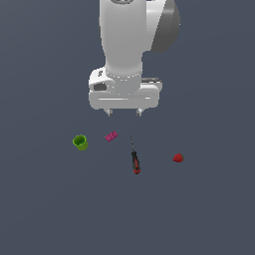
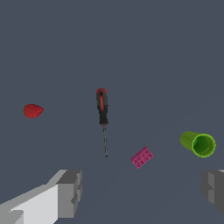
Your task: Pick up a designated object from a clutter of objects.
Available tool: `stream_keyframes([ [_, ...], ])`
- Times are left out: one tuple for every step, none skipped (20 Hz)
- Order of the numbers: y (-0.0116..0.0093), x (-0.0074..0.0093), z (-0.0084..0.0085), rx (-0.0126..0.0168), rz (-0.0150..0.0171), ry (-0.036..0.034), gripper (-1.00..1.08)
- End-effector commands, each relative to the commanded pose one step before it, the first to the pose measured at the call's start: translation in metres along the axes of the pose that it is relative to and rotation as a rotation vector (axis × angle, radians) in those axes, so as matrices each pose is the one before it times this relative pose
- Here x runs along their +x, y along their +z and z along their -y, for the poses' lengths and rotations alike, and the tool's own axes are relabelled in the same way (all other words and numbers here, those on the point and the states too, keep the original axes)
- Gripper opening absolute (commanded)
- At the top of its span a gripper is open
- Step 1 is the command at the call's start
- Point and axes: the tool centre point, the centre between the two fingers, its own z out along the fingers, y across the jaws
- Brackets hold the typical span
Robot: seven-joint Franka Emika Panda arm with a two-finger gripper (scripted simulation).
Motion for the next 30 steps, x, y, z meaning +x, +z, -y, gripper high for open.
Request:
stream_keyframes([
  [0.0, 0.0, -0.00001, 0.0, 0.0, 0.0, 1.0],
  [0.00005, -0.00002, 0.00002, -0.00061, 0.00021, -0.00024, 1.0],
  [0.00015, -0.00008, -0.00004, -0.00162, 0.0006, -0.0006, 1.0],
  [0.00023, -0.00013, -0.00006, -0.00266, 0.00099, -0.00099, 1.0],
  [0.0003, -0.00018, -0.00006, -0.00377, 0.00139, -0.00139, 1.0],
  [0.00031, -0.00025, -0.0001, -0.00479, 0.00176, -0.00173, 1.0],
  [0.00025, -0.00033, -0.00014, -0.00565, 0.00206, -0.00198, 1.0],
  [0.00008, -0.00033, -0.00015, -0.00499, 0.00182, -0.00167, 1.0],
  [-0.0001, -0.0003, -0.00014, -0.00389, 0.00143, -0.00121, 1.0],
  [-0.00026, -0.00028, -0.00018, -0.00266, 0.001, -0.00073, 1.0],
  [-0.00032, -0.00021, -0.00009, -0.00167, 0.00065, -0.00036, 1.0],
  [-0.00041, -0.00021, -0.00023, 0.0, 0.0, 0.0, 1.0],
  [0.0, 0.00008, 0.00028, 0.0, 0.0, 0.0, 1.0],
  [0.00043, 0.0002, 0.0, 0.00088, -0.00032, 0.00027, 1.0],
  [0.00098, 0.00037, 0.0002, 0.00055, -0.00033, -0.00026, 1.0],
  [0.00155, 0.00053, 0.00026, 0.00026, -0.0003, -0.00057, 1.0],
  [0.00206, 0.00066, 0.00046, 0.00014, -0.00041, -0.00111, 1.0],
  [0.00261, 0.00083, 0.00054, 0.00005, -0.00043, -0.00131, 1.0],
  [0.00311, 0.00097, 0.00068, 0.00014, -0.00056, -0.00159, 1.0],
  [0.00362, 0.00111, 0.00073, 0.00029, -0.00065, -0.00168, 1.0],
  [0.00412, 0.00122, 0.00084, 0.00043, -0.00077, -0.00187, 1.0],
  [0.0046, 0.00131, 0.00097, 0.00054, -0.00091, -0.00215, 1.0],
  [0.00508, 0.00139, 0.00105, 0.00059, -0.00098, -0.00232, 1.0],
  [0.00558, 0.00144, 0.0012, 0.00064, -0.00109, -0.00264, 1.0],
  [0.00611, 0.0015, 0.00123, 0.00066, -0.00112, -0.00272, 1.0],
  [0.00661, 0.00151, 0.00136, 0.00077, -0.00124, -0.00297, 1.0],
  [0.00714, 0.00151, 0.00145, 0.00087, -0.00133, -0.00314, 1.0],
  [0.00765, 0.00148, 0.00157, 0.00098, -0.00144, -0.00336, 1.0],
  [0.00818, 0.00143, 0.00165, 0.00106, -0.00152, -0.00351, 1.0],
  [0.0087, 0.00134, 0.00176, 0.00117, -0.00162, -0.00369, 1.0],
])
